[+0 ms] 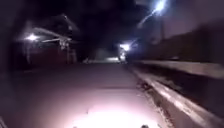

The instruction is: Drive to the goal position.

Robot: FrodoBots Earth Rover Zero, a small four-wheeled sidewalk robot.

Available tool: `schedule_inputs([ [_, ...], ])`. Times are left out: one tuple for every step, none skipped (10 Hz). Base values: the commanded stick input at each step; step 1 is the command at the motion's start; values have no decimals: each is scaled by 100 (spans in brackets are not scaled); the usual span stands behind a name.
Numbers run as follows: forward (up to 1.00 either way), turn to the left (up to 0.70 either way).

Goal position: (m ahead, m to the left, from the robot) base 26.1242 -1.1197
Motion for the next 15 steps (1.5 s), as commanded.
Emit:
schedule_inputs([
  [70, -3],
  [70, -1],
  [70, 0],
  [70, 0],
  [70, 0],
  [70, 0],
  [70, 0],
  [70, 0],
  [70, 0],
  [70, -19],
  [70, -33],
  [70, -26],
  [70, -19],
  [70, -20],
  [70, -15],
])
